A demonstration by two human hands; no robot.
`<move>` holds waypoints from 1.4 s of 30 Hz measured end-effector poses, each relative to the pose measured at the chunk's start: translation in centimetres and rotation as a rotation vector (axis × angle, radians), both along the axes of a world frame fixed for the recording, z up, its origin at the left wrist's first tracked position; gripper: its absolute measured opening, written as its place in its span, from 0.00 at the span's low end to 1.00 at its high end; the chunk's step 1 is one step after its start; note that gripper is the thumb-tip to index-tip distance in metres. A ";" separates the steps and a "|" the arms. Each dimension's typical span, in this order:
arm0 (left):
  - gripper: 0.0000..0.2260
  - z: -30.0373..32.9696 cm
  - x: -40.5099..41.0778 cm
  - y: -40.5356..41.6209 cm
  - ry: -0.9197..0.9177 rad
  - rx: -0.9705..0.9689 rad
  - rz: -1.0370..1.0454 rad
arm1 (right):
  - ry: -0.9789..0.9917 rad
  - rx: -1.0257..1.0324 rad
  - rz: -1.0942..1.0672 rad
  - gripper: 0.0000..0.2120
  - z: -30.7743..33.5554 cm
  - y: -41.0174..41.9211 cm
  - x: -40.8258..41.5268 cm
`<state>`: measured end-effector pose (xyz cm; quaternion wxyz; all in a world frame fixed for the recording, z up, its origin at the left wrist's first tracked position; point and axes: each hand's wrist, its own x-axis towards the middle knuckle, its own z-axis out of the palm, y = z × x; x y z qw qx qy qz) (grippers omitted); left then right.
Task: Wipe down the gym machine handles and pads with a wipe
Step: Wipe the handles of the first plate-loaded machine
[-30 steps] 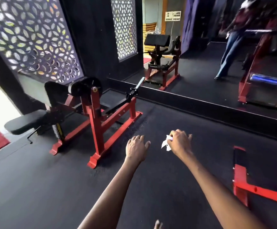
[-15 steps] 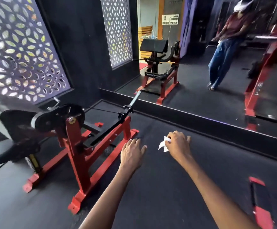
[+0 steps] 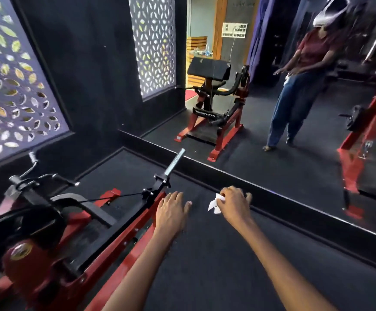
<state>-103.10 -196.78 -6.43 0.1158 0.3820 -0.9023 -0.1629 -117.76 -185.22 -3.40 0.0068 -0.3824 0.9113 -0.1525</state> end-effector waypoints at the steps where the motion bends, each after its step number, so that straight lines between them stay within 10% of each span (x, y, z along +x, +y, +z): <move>1: 0.21 0.1 -1.9 -2.0 -0.007 0.003 0.004 | -0.002 0.005 0.006 0.09 0.2 -2.0 -1.7; 22: 0.17 -1.1 -35.8 -36.3 -0.020 0.015 0.333 | -0.112 0.020 0.349 0.08 -1.5 -43.3 -39.1; 42: 0.21 -3.3 -42.6 -70.2 0.038 0.094 0.858 | -0.091 0.148 0.849 0.04 -2.8 -86.0 -45.9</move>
